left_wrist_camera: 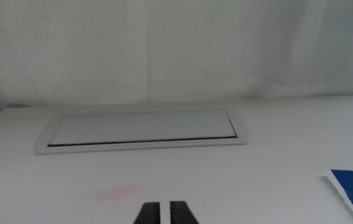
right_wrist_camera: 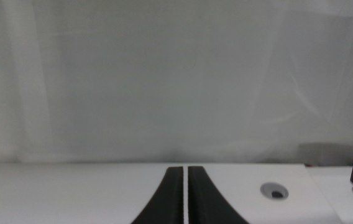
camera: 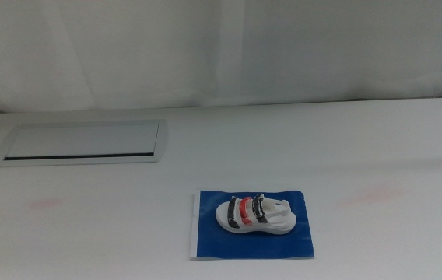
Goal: Use one arm to grab the shoe from the table and place it on the mat.
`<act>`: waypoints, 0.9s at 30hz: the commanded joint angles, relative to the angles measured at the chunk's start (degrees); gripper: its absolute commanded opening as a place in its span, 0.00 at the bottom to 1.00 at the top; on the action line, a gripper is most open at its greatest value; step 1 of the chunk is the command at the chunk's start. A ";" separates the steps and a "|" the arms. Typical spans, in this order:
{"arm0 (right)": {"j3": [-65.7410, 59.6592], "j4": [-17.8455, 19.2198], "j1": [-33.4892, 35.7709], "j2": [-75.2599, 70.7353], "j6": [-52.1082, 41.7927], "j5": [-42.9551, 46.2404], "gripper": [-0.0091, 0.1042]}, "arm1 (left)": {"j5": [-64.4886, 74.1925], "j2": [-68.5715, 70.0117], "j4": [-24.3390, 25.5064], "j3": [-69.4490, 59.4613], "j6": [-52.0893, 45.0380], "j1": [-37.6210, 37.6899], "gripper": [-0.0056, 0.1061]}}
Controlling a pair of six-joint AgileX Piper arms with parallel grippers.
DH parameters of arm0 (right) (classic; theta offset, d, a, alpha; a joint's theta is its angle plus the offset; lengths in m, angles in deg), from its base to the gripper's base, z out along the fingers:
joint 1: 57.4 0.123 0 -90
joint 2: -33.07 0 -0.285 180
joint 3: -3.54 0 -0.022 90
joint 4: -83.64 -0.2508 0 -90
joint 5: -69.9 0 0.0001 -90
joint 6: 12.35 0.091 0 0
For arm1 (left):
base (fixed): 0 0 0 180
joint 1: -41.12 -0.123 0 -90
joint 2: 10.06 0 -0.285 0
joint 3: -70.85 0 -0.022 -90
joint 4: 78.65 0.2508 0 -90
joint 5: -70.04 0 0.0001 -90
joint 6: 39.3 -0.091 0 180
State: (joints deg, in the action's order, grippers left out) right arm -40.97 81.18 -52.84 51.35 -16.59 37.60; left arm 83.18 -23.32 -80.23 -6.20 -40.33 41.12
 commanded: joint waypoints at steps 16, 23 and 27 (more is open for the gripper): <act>-29.67 0.60 -0.46 -2.30 -0.51 21.38 0.06 | 0.71 0.24 -0.32 -2.22 0.20 -0.12 0.02; -29.67 1.42 -0.46 -2.30 -0.66 24.14 0.06 | 0.71 0.24 -0.32 -2.22 0.20 -0.12 0.02; -29.67 1.42 -0.46 -2.30 -0.66 24.14 0.06 | 0.71 0.24 -0.32 -2.22 0.20 -0.12 0.02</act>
State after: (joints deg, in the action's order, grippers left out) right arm -70.23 81.97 -52.84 49.33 -16.89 60.86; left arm 84.05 -23.32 -80.23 -6.20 -40.33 41.12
